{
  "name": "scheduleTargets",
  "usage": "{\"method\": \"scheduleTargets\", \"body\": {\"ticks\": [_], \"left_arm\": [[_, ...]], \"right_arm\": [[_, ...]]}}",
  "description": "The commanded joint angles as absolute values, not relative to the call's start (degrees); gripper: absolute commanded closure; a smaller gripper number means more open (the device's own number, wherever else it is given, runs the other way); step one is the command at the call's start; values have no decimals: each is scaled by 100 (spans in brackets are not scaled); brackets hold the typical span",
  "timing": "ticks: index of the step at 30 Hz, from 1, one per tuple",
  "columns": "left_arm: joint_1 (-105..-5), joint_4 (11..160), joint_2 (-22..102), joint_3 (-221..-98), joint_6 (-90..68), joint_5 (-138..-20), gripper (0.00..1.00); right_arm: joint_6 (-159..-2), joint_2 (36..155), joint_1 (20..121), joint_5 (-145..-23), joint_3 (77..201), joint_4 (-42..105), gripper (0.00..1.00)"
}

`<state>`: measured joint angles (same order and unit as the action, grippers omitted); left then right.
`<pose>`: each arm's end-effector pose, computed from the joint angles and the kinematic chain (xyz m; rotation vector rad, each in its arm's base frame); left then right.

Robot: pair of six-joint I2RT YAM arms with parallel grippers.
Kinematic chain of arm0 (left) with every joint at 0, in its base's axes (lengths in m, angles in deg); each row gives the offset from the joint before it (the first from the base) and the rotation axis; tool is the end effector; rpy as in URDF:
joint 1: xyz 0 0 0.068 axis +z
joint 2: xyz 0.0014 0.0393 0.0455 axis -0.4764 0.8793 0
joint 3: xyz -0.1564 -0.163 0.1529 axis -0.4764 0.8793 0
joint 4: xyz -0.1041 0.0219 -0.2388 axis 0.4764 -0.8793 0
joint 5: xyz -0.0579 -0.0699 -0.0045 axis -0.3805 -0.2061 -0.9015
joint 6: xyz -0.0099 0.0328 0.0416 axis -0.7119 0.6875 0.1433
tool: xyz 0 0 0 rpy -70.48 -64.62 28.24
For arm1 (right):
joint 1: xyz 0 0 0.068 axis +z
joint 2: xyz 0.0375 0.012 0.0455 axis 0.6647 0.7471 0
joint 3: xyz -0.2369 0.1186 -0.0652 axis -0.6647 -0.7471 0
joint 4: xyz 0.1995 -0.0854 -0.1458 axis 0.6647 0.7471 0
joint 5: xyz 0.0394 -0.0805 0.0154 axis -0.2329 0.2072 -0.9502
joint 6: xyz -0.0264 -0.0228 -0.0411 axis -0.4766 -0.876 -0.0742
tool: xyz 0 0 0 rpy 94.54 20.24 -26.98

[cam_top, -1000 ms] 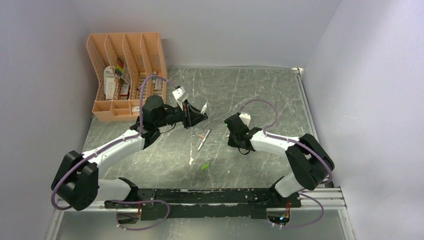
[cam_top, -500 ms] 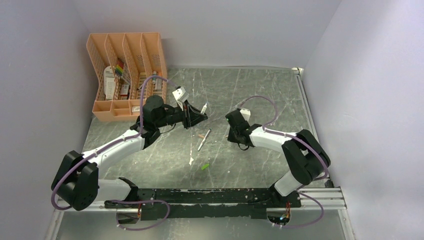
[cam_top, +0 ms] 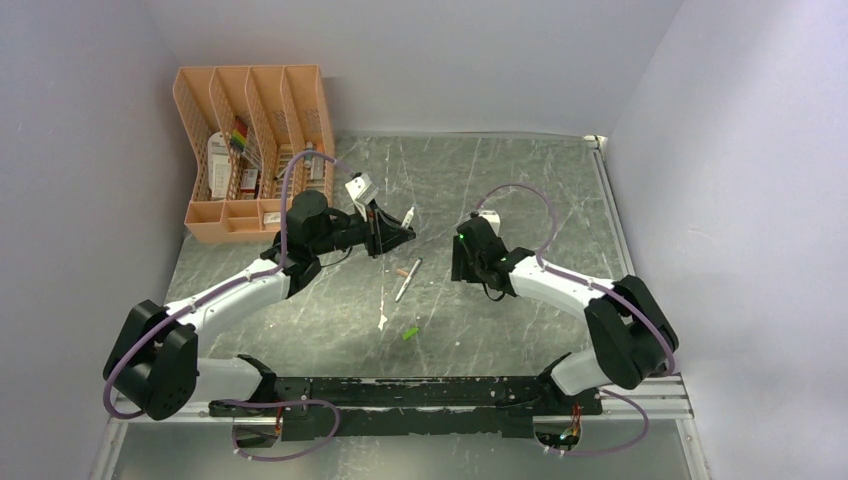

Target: Insert the pens into the pen caps

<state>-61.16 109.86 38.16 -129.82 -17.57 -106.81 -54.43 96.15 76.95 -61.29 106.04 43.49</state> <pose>0.2316 -0.1736 0.2851 0.7280 1.6108 -1.1713 0.2319 0.1527 0.1814 0.0610 2.4428 0.2096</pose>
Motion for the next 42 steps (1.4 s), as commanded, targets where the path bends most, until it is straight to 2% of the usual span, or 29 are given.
{"method": "scheduleTargets", "body": {"ticks": [1,3,6,15,18,21,28,30,35,39,42], "left_arm": [[-6079,11150,3762,-12992,-1742,-10726,93],[-6074,11127,3734,-12976,-1725,-10707,93],[-6076,11116,3712,-12965,-1722,-10703,93],[-6070,10973,3590,-12939,-1659,-10647,93],[-6070,10922,3540,-12936,-1637,-10614,93],[-6070,10926,3535,-12933,-1651,-10631,93],[-6070,10907,3552,-12940,-1642,-10639,93],[-6070,10908,3568,-12954,-1651,-10658,93],[-6066,10902,3596,-12963,-1645,-10659,93],[-6070,10908,3605,-12976,-1651,-10670,93],[-6070,10948,3603,-12966,-1692,-10661,93]], "right_arm": [[-5823,9809,7664,-5985,10568,4645,40],[-5832,9839,7664,-5944,10506,4603,42],[-5875,9915,7667,-5860,10498,4533,50],[-6122,10330,7667,-5405,10672,4431,62],[-6188,10371,7671,-5439,10666,4305,62],[-6258,10420,7664,-5482,10681,4186,57],[-6442,10563,7664,-5596,10676,3896,56],[-6480,10555,7666,-5678,10646,3812,62],[-6397,10584,7665,-5821,10628,3888,89],[-6290,10541,7667,-5865,10562,3971,100],[-6175,10350,7668,-5949,10523,4030,100]]}}
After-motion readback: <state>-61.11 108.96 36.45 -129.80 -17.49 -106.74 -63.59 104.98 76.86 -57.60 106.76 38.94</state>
